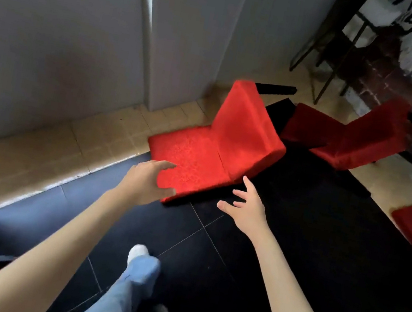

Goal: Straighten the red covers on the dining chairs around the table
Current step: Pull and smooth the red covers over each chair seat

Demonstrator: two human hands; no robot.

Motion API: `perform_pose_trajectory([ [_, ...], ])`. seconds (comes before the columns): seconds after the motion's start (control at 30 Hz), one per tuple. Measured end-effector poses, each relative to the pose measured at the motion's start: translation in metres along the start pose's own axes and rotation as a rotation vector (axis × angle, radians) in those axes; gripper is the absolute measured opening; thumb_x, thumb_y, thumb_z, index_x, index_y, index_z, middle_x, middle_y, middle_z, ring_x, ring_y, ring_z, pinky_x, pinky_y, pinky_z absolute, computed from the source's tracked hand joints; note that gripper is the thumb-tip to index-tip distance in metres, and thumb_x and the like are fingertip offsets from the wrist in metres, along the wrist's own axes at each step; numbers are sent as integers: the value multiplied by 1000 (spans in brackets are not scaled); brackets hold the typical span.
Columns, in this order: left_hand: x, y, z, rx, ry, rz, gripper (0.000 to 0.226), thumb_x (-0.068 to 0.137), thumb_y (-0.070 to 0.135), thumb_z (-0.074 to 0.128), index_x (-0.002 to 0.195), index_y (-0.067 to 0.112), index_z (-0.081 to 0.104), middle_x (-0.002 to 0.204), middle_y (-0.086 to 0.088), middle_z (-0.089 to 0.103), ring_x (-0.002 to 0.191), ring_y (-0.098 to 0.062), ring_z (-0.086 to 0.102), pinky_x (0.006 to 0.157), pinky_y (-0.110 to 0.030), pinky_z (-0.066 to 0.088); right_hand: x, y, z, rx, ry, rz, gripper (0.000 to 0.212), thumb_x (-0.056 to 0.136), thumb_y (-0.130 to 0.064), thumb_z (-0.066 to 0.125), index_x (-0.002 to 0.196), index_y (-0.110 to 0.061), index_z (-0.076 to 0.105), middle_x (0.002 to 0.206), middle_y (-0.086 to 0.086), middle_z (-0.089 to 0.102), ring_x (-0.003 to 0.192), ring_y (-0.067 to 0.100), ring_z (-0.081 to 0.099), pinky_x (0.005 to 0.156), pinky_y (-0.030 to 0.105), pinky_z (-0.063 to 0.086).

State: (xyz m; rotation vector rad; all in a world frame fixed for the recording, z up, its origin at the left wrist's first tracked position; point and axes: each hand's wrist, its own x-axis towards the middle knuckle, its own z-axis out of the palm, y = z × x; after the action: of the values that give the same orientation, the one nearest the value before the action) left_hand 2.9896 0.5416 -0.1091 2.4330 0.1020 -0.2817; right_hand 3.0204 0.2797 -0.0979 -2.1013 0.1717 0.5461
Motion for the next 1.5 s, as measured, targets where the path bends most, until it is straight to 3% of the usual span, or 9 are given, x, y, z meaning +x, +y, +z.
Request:
perform_pose_trajectory([
  [0.1, 41, -9, 7, -43, 17, -62, 69, 77, 39, 77, 138, 25, 50, 138, 4, 54, 128, -20, 48, 106, -44, 37, 55, -6, -3, -47, -48, 10, 104, 72, -27, 85, 153, -33, 19, 131, -7, 53, 107, 13, 54, 97, 42, 49],
  [0.2, 87, -17, 13, -96, 22, -113, 70, 76, 38, 78, 138, 26, 49, 138, 4, 53, 128, -20, 48, 105, -43, 38, 108, -10, -6, -87, -63, 15, 104, 72, -28, 85, 153, -33, 19, 125, -10, 52, 107, 13, 54, 96, 40, 49],
  [0.4, 181, -43, 28, -192, 8, -225, 73, 73, 37, 81, 138, 27, 49, 138, 7, 54, 127, -18, 49, 104, -44, 40, 217, -10, -2, -127, -101, 91, 104, 73, -28, 84, 153, -30, 19, 136, -1, 51, 113, 17, 53, 94, 35, 48],
  [0.57, 239, -68, 70, -245, -28, -320, 74, 74, 37, 81, 139, 26, 48, 138, 3, 54, 127, -21, 49, 104, -41, 40, 287, 21, 20, -170, -146, 163, 102, 73, -30, 84, 153, -31, 19, 134, -3, 52, 122, 20, 50, 101, 46, 46],
  [0.97, 320, -166, 266, -350, -69, -603, 71, 72, 39, 80, 136, 26, 51, 134, 0, 57, 126, -17, 51, 104, -37, 41, 442, 192, 87, -253, -231, 314, 94, 77, -32, 80, 152, -27, 23, 135, -1, 54, 129, 20, 44, 98, 32, 38],
  [1.13, 364, -209, 355, -396, -47, -668, 73, 71, 40, 82, 136, 26, 52, 132, -3, 58, 126, -18, 51, 104, -37, 40, 504, 272, 116, -273, -258, 345, 94, 78, -31, 80, 153, -26, 23, 137, 1, 53, 130, 21, 44, 105, 37, 37],
  [1.33, 413, -253, 445, -401, 48, -707, 69, 74, 38, 81, 135, 24, 53, 135, -2, 57, 129, -18, 49, 106, -38, 39, 567, 346, 143, -258, -193, 308, 93, 76, -31, 81, 151, -28, 27, 136, 5, 54, 127, 22, 48, 101, 33, 40],
  [1.5, 441, -276, 501, -334, 168, -750, 70, 72, 43, 80, 135, 28, 53, 137, -1, 55, 130, -22, 47, 107, -38, 37, 594, 394, 160, -219, -87, 293, 95, 76, -32, 81, 152, -28, 25, 146, 12, 44, 135, 27, 41, 107, 36, 35],
])
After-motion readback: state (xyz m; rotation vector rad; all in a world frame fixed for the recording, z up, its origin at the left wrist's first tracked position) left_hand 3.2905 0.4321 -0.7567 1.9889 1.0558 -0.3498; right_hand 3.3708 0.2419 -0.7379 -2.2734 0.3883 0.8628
